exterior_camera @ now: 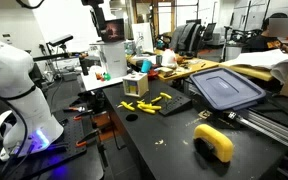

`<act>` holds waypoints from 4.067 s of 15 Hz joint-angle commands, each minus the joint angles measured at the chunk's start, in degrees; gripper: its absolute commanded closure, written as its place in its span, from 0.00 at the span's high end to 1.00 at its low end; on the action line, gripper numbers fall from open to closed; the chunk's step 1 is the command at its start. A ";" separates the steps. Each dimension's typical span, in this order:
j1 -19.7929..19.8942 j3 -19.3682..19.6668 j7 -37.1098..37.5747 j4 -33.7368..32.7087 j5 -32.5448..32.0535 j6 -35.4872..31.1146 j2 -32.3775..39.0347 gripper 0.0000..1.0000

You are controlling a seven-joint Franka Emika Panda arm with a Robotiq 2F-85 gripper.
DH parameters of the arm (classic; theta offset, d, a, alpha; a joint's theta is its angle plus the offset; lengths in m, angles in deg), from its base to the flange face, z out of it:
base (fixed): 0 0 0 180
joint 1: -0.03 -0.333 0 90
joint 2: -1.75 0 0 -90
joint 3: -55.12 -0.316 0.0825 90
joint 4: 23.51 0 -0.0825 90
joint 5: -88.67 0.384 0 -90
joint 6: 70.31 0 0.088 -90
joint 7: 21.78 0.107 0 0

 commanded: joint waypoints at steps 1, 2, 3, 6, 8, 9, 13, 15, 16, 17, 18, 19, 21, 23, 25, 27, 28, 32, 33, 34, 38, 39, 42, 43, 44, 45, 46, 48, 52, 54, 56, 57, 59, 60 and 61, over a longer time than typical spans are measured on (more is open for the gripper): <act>0.56 -0.39 -0.32 -0.18 0.33 0.17 0.15 1.00; 0.56 -0.39 -0.32 -0.18 0.33 0.17 0.14 1.00; 0.56 -0.39 -0.32 -0.18 0.33 0.17 0.14 1.00; 0.56 -0.39 -0.32 -0.18 0.33 0.16 0.14 1.00; 0.56 -0.39 -0.32 -0.18 0.33 0.16 0.14 1.00; 0.56 -0.39 -0.32 -0.18 0.33 0.16 0.14 1.00; 0.56 -0.39 -0.32 -0.18 0.33 0.16 0.14 1.00; 0.56 -0.39 -0.32 -0.18 0.33 0.16 0.14 1.00; 0.56 -0.39 -0.32 -0.18 0.33 0.16 0.14 1.00; 0.56 -0.39 -0.32 -0.18 0.33 0.16 0.14 1.00; 0.56 -0.39 -0.32 -0.18 0.33 0.16 0.14 1.00; 0.56 -0.39 -0.32 -0.18 0.33 0.16 0.14 1.00; 0.56 -0.39 -0.32 -0.18 0.33 0.16 0.14 1.00; 0.56 -0.39 -0.32 -0.18 0.33 0.16 0.14 1.00; 0.56 -0.39 -0.32 -0.18 0.33 0.16 0.14 1.00; 0.56 -0.39 -0.32 -0.18 0.33 0.16 0.14 1.00; 0.56 -0.39 -0.32 -0.18 0.33 0.16 0.14 1.00; 0.53 -1.01 0.43 0.28 0.29 0.20 0.53 1.00; 0.40 -1.46 1.05 0.55 0.43 0.25 1.22 1.00; 0.21 -2.02 1.79 0.99 0.75 0.14 1.96 1.00; -0.49 -5.03 5.86 2.39 2.75 -0.20 5.45 1.00; -0.57 -6.00 7.38 2.72 3.45 -0.48 6.47 1.00; -1.21 -8.04 10.90 2.87 6.19 -0.84 10.35 1.00; -1.46 -8.41 11.59 2.85 7.32 -0.74 11.82 1.00; -1.61 -8.79 12.39 2.70 8.45 -0.90 13.77 1.00; -1.77 -9.06 13.04 2.49 9.46 -1.41 15.73 1.00; -1.75 -9.40 13.97 2.31 10.42 -1.69 17.35 1.00; -1.71 -10.24 16.48 2.05 12.20 -3.56 20.84 1.00; -2.26 -11.91 21.22 1.18 15.56 -10.03 28.23 1.00; -3.32 -13.18 23.69 1.83 16.81 -12.58 29.23 1.00; -4.19 -14.26 25.71 0.96 17.35 -15.62 32.04 1.00; -4.56 -14.80 26.66 0.37 17.39 -16.80 33.39 1.00; -5.30 -15.73 29.04 -1.30 17.03 -19.91 37.04 1.00; -5.49 -16.00 30.25 -2.46 16.67 -21.36 39.04 1.00; -5.60 -16.00 31.17 -3.78 16.20 -22.83 41.19 1.00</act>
